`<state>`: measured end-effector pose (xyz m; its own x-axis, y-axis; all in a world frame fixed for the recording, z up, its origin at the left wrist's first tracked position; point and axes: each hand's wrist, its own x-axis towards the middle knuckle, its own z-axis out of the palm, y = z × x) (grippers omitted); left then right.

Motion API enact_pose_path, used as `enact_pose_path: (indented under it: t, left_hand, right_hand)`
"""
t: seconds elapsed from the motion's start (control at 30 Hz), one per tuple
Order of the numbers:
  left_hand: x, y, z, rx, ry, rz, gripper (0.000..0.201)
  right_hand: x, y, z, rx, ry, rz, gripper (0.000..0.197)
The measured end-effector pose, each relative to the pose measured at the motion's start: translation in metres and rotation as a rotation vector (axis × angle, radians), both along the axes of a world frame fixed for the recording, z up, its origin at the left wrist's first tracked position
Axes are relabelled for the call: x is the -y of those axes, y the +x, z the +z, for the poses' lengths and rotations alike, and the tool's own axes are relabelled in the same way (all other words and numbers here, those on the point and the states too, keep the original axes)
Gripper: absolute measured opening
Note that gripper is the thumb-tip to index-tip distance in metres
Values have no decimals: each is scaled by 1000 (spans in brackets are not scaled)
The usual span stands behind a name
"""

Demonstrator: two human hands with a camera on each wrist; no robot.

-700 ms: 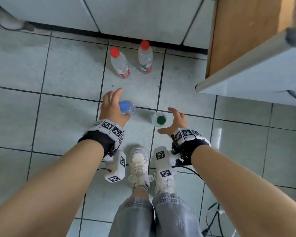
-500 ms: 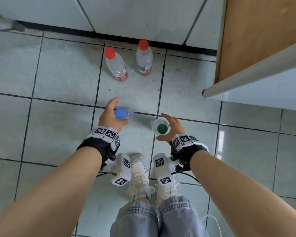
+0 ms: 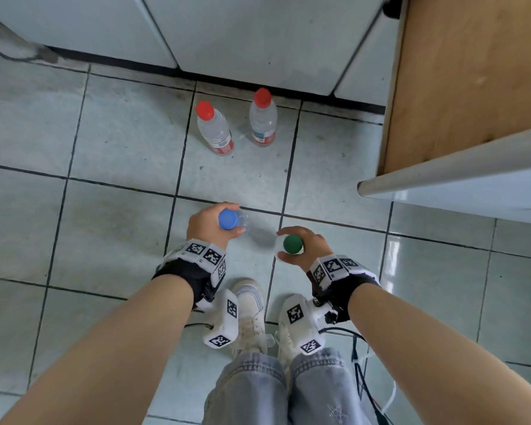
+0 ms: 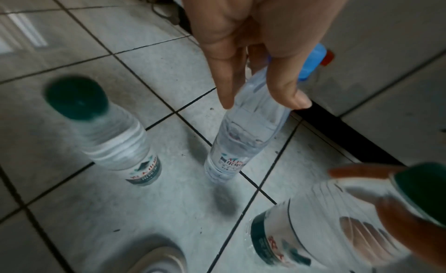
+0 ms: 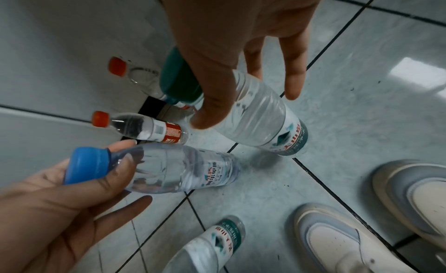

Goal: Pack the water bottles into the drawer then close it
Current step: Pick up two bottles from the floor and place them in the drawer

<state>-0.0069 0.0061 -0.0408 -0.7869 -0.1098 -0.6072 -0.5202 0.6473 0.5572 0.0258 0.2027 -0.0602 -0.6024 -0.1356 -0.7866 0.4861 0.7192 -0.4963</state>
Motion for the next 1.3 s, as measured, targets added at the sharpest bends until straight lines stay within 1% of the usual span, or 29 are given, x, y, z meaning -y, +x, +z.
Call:
enact_pose_path:
  t: [0.1,0.17,0.27,0.33,0.37,0.43,0.47,0.57,0.63,0.7,0.77,0.83,0.9,0.97,1.03,1.07,1.1,1.17,1.2,1.23,1.3]
  left_hand:
    - [-7,14,58,-16,65,-42,48]
    - [-10,19,106,-22,110,-63,50]
    - [-4,15,183,-104,150,-45,52]
    - [2,6,240,-133,183,0,50]
    - [3,-1,271,-140,228,34,48]
    - [0,-14,332,-177,341,95,43]
    - [-6,-24,361,-207,367,88,43]
    - [-27,-53,439,-318,381,11,65]
    - [-44,-76,478,-374,428,-31,67]
    - [-64,-99,506,-454,453,-47,71]
    - [-87,-121,525,-518,473,-65,87]
    - [-114,-140,537,-540,491,-81,94]
    - [-145,-154,539,-533,498,-98,91]
    - [-177,-164,533,-503,487,-115,76]
    - [-207,-172,514,-422,483,-119,59]
    - [-221,-175,501,-377,481,-113,56]
    - [-234,-175,488,-344,482,-101,59]
    - [-257,-177,457,-315,475,-77,81]
    - [-268,-177,439,-293,470,-79,89]
    - [-279,-178,422,-258,467,-92,88]
    - [-296,-179,392,-161,460,-107,80]
  right_hand:
    - [-1,11,53,-4,12,-6,40]
    - [1,15,101,-18,-1,11,41]
    - [4,13,183,-74,-5,12,42]
    - [6,8,245,-124,-17,-6,42]
    - [7,3,276,-158,-38,-23,41]
    - [8,-8,338,-230,-77,-106,40]
    - [7,-15,368,-263,-80,-153,40]
    - [-2,-46,446,-390,-63,-286,39]
    - [-14,-69,490,-472,-67,-395,32]
    - [-33,-92,523,-547,-92,-478,28]
    - [-56,-111,549,-617,-115,-538,26]
    - [-83,-128,564,-666,-78,-541,26]
    - [-112,-143,566,-683,-31,-525,24]
    - [-142,-157,556,-672,14,-530,27]
    - [-170,-169,534,-610,58,-535,35]
    - [-185,-174,520,-567,71,-548,38]
    - [-198,-178,506,-523,82,-565,40]
    - [-223,-183,475,-450,98,-601,41]
    - [-234,-184,460,-420,99,-616,40]
    - [-243,-185,445,-389,96,-630,39]
    - [-259,-186,417,-323,86,-645,42]
